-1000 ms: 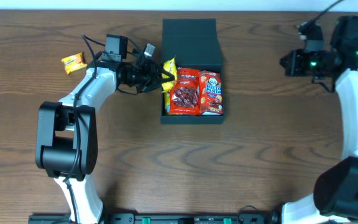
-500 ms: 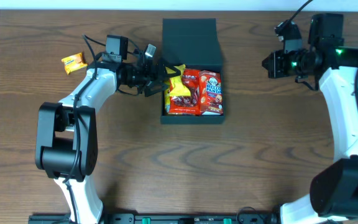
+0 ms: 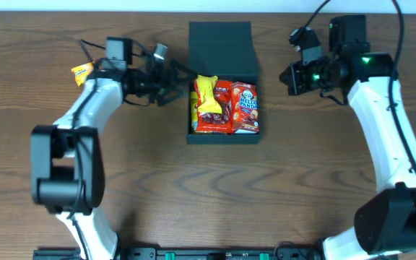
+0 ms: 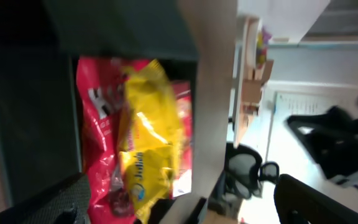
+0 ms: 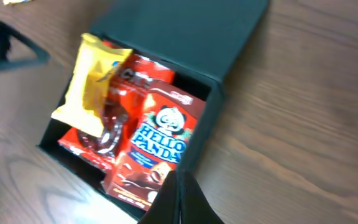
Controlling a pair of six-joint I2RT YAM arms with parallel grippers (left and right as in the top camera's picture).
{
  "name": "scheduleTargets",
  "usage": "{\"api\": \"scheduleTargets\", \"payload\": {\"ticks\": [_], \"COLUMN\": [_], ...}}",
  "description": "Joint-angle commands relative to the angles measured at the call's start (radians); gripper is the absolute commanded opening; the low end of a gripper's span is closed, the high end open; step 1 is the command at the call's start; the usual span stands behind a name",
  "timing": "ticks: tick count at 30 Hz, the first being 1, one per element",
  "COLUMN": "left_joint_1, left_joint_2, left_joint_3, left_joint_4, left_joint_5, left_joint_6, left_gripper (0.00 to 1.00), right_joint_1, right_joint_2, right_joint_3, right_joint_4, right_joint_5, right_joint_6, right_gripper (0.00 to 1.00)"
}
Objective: Pack container
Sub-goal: 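Withdraw the left arm and reach the right gripper into the box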
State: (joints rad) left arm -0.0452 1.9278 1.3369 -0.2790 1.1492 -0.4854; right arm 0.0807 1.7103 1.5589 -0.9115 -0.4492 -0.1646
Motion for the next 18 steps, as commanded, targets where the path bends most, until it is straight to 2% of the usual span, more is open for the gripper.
{"api": "scheduleTargets", "payload": {"ticks": [1,8,18], "left_joint_1": [0.062,0.157,0.161], "left_joint_2": [-0.114,-0.208,-0.204], "left_joint_3": [0.007,0.007,0.007], "left_joint_4": [0.018,0.014,-0.063], "left_joint_5": [-0.006,-0.061,-0.192], "left_joint_6": [0.037,0.076,0.15], "left_gripper": [0.95,0.95,0.95], "right_joint_1": [0.033,0.14,0.267], "right_joint_2": [0.023,0.16,0.28], "right_joint_3": [0.023,0.023,0.023], "right_joint_4": [0.016,0.101,0.174], "right_joint_5": [-0.061,-0.126,-0.135], "right_joint_6": [-0.016,0.016,0.064], "right_gripper": [0.01,0.01,0.01]}}
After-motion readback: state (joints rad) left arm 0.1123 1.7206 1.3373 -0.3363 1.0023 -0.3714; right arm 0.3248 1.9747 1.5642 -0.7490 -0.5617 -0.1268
